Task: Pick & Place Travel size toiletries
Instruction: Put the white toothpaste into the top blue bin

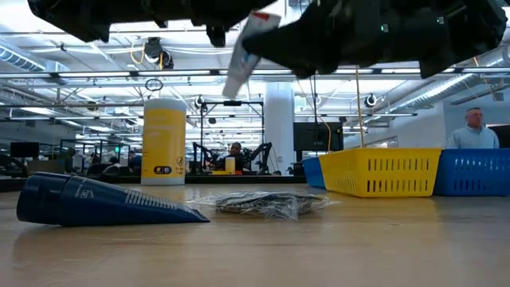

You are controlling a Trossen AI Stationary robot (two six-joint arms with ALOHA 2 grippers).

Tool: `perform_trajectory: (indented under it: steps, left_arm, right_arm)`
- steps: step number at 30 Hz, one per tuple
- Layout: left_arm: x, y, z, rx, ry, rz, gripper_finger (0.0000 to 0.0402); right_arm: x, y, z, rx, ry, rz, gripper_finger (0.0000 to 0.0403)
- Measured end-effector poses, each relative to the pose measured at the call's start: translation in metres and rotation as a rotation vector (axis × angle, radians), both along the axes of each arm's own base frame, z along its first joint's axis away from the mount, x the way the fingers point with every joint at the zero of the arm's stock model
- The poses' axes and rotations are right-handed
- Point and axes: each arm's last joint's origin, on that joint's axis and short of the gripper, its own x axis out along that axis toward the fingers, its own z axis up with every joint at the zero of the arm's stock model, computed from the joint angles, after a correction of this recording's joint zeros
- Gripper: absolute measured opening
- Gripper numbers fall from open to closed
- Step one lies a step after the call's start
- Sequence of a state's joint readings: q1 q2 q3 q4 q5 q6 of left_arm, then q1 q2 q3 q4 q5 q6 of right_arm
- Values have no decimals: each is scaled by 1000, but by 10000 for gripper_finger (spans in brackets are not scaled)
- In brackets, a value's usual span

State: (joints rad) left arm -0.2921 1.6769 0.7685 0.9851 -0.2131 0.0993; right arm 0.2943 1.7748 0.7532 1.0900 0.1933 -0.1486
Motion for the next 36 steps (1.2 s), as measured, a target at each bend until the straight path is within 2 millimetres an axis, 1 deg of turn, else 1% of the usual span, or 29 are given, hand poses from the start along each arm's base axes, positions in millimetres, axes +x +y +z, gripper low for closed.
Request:
perform_trajectory:
  steps: [2,4,6,9,11,14,18,20,23,27,31,36]
  left_arm:
    - [-4,0,8,-15,-15,-2,116]
    - [-8,-1,13,-27,18,-8,146]
    - [-14,-2,15,-27,92,-17,171]
    - [-24,-3,16,-55,213,17,197]
    - [-29,-3,10,-72,309,66,205]
    - [-34,-3,-7,-86,452,161,208]
    - [-36,-4,-34,-117,555,313,209]
    - [-33,-4,-47,-114,569,370,209]
    - [-28,-3,-62,-77,591,417,209]
    - [-23,0,-82,-56,632,440,209]
    - [-19,3,-91,-57,641,454,209]
    - [-18,6,-94,-58,644,463,209]
  right_arm:
    - [0,-1,-4,-17,42,-57,16]
    - [-2,-5,-5,-37,84,-149,24]
    - [-7,-9,1,-68,145,-245,25]
    - [-19,-25,14,-81,260,-388,18]
    - [-31,-43,23,-49,342,-488,15]
    - [-49,-76,36,34,426,-628,19]
    - [-68,-118,39,124,523,-804,28]
    - [-73,-138,37,182,561,-833,29]
    - [-77,-164,30,276,617,-818,28]
    - [-82,-189,23,369,647,-814,26]
    - [-86,-200,22,453,654,-778,32]
    - [-88,-202,21,496,664,-715,34]
